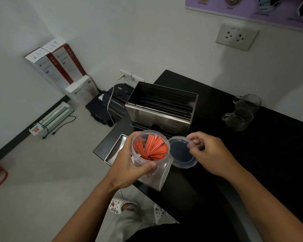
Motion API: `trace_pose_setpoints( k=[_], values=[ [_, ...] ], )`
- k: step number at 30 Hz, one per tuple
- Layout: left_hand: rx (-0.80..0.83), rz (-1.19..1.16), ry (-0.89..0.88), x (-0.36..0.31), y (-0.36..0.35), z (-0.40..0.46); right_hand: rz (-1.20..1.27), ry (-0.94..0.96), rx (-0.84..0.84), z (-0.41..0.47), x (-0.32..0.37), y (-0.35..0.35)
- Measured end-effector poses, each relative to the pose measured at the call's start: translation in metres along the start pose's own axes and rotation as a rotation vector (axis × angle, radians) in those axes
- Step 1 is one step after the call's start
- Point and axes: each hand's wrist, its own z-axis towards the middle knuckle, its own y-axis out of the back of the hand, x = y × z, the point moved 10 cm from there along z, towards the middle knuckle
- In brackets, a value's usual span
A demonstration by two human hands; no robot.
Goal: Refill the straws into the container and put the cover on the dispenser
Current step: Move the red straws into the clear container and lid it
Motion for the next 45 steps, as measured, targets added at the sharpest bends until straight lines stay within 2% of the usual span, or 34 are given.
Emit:
trace_pose_setpoints(
  k=[7, 12, 22, 27, 32, 40, 45],
  values=[
    [-0.048, 0.007, 0.036, 0.003, 0.010, -0.001, 0.215, 0.099, -0.092, -0.007, 0.042, -0.001],
    [-0.066, -0.052, 0.041, -0.002, 0.011, 0.001, 0.207, 0.251, -0.112, -0.023, 0.076, -0.012],
    [-0.145, -0.096, 0.001, -0.015, 0.019, -0.001, 0.133, 0.341, -0.035, -0.030, 0.085, -0.034],
    [-0.188, -0.112, -0.035, -0.018, 0.024, -0.004, 0.235, 0.359, -0.003, -0.033, 0.089, -0.046],
    [-0.148, -0.121, -0.042, -0.021, 0.021, -0.006, 0.345, 0.302, 0.065, -0.030, 0.089, -0.051],
    [-0.070, -0.160, -0.030, -0.024, 0.010, -0.005, 0.286, 0.455, 0.083, -0.030, 0.109, -0.050],
    [-0.114, -0.204, -0.023, -0.021, 0.010, -0.004, 0.228, 0.535, 0.084, -0.034, 0.118, -0.055]
  ],
)
